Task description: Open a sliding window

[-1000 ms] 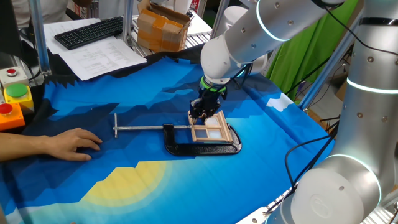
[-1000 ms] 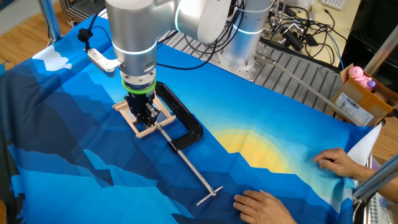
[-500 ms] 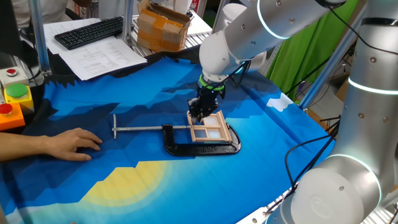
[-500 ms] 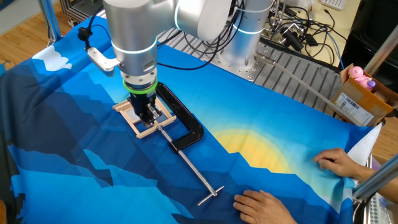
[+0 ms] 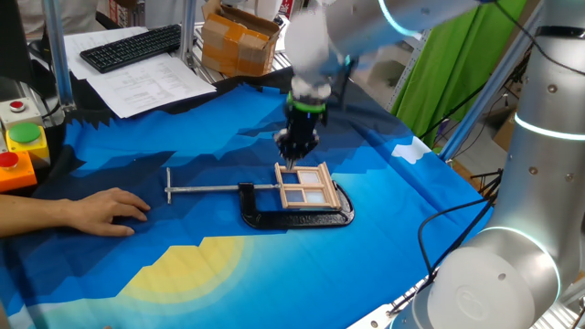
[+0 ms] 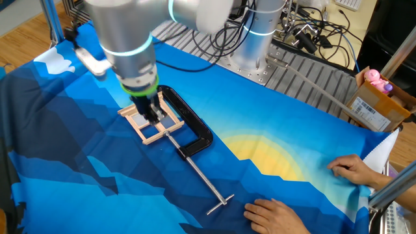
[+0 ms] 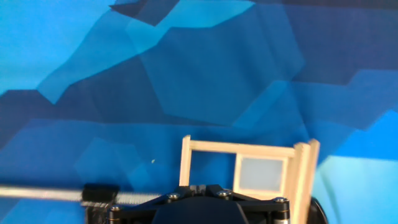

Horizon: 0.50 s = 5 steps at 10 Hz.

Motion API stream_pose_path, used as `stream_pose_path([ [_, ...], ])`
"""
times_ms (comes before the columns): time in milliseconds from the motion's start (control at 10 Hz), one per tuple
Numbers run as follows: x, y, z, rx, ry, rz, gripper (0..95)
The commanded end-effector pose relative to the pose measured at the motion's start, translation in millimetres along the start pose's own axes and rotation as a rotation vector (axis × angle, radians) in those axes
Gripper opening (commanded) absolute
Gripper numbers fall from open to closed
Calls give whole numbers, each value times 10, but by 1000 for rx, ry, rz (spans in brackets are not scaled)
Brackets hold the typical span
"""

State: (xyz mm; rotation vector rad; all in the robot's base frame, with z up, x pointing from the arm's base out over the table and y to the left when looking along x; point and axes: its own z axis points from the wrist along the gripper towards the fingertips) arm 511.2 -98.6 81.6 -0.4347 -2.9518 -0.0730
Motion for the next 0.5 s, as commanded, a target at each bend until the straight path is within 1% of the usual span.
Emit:
stream_pose_path([
  [100,66,-49,-240,9,27,14,0],
  [200,86,-78,-314,14,41,6,0],
  [300,93,-95,-341,12,42,5,0],
  [400,96,-160,-393,13,39,3,0],
  [500,86,-215,-404,15,39,3,0],
])
